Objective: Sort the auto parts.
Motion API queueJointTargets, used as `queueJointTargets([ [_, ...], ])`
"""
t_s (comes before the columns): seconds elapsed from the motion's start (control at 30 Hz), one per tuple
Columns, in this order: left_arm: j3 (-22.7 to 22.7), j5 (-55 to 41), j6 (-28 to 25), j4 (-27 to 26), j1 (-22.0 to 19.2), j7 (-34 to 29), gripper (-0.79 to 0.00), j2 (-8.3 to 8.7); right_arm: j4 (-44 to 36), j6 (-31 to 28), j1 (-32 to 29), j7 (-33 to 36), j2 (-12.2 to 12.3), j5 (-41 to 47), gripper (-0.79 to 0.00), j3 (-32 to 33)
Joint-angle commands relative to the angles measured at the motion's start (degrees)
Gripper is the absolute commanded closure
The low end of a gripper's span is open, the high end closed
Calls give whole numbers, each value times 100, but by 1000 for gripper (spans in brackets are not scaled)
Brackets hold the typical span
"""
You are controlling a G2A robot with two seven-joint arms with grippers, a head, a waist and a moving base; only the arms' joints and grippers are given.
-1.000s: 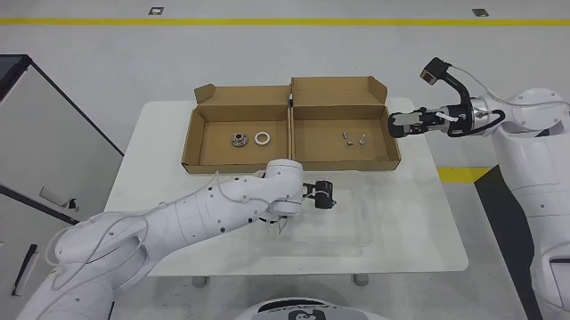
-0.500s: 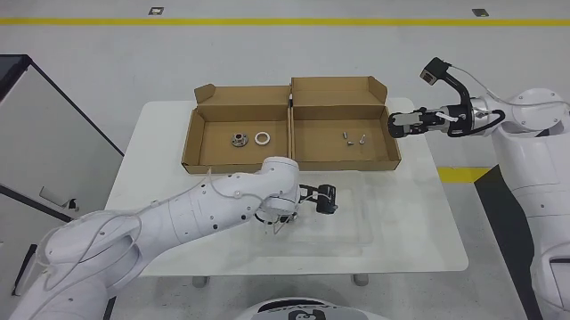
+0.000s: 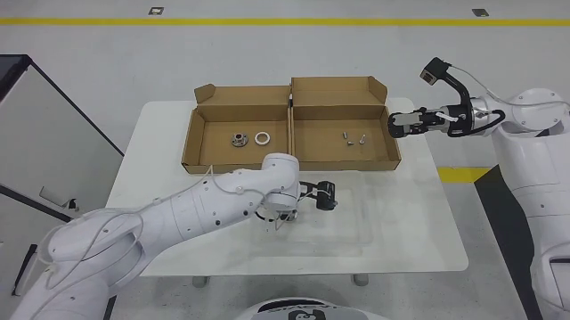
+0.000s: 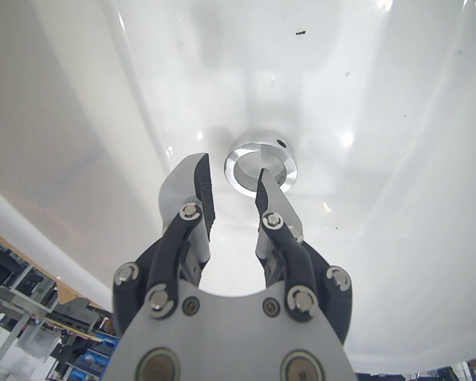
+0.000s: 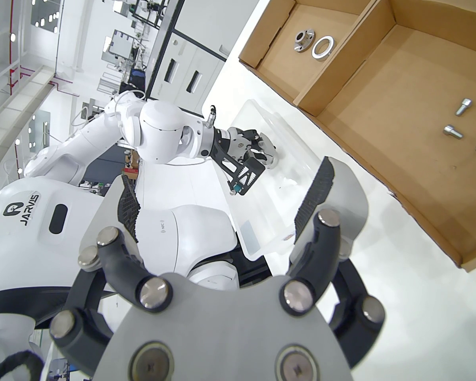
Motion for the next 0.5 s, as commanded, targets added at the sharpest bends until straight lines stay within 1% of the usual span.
queueJointTargets([
  [0.0,0,14,-27,23,10,28,-265,-10,0,0,0,0,0,0,-785,0],
  [0.47,0,126,-163,237,66,164,-237,-96,0,0,0,0,0,0,-785,0],
])
